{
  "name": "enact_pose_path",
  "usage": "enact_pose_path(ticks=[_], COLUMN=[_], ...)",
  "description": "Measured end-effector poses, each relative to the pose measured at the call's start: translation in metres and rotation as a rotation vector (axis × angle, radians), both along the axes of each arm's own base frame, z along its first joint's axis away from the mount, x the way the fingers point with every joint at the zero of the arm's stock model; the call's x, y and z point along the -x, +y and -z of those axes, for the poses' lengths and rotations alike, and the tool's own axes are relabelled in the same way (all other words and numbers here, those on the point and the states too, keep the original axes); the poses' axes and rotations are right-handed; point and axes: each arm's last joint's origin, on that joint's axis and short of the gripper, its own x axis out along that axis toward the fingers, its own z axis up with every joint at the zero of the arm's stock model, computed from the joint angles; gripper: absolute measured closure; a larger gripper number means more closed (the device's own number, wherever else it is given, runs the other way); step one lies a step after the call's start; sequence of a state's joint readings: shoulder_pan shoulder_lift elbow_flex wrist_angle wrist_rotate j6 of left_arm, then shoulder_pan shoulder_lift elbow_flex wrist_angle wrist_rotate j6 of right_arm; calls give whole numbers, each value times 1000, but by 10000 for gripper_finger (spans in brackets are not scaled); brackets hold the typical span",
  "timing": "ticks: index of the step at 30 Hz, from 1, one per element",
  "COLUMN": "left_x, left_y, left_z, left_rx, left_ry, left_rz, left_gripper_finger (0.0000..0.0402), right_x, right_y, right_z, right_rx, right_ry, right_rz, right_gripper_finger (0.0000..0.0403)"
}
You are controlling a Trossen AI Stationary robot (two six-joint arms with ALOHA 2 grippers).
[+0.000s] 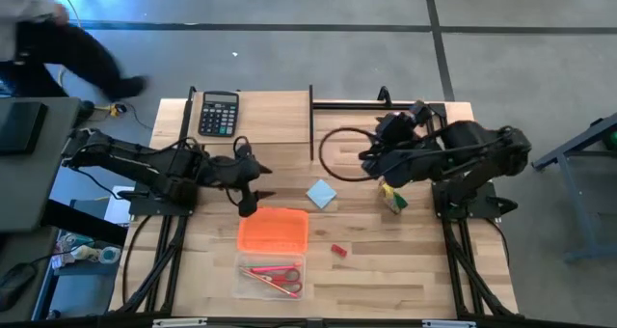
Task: Pack school essentials
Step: Put the blue sticky notes in the orange supply box
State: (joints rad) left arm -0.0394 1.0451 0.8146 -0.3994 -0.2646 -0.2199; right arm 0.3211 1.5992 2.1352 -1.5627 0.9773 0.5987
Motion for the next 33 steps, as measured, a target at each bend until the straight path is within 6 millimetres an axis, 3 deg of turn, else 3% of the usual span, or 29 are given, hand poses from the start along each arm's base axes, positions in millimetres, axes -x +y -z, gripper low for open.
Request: enact_pose_path(ticks=[5,13,18,25,33], left_x=[-1,-1,-6,-12,-16], left_y=[11,24,26,29,41], left_z=[-1,-3,-11,-26,-50], left_rx=[-9,34,35,-57,-46], left_ry=[-12,-36,-130,-280,-281], left_rz=[-41,-71,1,-3,-31], left_gripper_finger=[103,103,103,103,103], right_x=[26,61,81,98,110], right_y=[-9,-20,-28,-36,-45], right_z=[26,73,107,149,191], right_rx=[-22,-117,-187,-220,-252], right_ry=[16,-156,-246,-380,-547], right_rz=[50,23,-22,-167,-316], right_gripper_finger=[233,249,249,250,250])
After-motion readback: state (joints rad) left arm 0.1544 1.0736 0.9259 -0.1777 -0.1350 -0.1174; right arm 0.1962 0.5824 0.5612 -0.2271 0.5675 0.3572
